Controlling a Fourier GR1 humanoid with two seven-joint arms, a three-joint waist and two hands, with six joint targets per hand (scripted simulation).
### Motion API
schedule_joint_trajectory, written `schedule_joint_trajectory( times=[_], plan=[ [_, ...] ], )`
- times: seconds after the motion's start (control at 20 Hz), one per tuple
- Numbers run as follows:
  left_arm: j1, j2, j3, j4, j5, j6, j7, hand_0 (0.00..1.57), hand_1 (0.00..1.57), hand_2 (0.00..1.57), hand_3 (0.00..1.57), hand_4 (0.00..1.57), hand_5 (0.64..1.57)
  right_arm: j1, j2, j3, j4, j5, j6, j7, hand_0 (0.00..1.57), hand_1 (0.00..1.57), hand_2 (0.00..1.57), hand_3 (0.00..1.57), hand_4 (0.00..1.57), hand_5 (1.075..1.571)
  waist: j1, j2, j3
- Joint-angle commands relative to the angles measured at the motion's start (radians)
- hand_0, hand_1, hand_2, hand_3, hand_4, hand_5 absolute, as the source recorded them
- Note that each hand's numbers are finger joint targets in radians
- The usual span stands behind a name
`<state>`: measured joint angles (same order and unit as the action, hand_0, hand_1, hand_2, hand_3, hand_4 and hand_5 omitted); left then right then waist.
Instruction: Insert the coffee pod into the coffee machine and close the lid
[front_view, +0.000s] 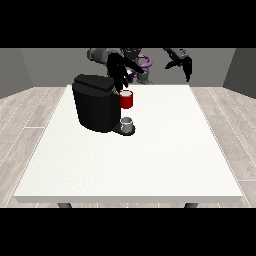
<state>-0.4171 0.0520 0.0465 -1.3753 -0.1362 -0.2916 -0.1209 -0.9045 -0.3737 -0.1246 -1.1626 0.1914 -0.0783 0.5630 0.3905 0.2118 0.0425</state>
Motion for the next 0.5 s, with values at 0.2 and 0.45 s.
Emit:
schedule_joint_trajectory(
  times=[0.2,0.45],
  plan=[
    [-0.074,-0.013,-0.028,-0.012,0.001,-0.019,0.004,0.0,0.0,0.0,0.0,0.4,1.571,-0.119,0.027,0.035,-0.131,-0.014,0.03,-0.092,0.0,0.0,0.0,0.0,0.0,1.571,0.182,0.076,-0.0389],
    [-0.11,-0.03,-0.047,-0.021,0.016,-0.04,0.019,0.0,0.0,0.0,0.0,0.35,1.571,-0.116,-0.003,-0.018,-0.161,-0.018,0.027,-0.062,0.0,0.0,0.0,0.0,0.0,1.571,0.248,0.109,-0.0375]
  ],
)
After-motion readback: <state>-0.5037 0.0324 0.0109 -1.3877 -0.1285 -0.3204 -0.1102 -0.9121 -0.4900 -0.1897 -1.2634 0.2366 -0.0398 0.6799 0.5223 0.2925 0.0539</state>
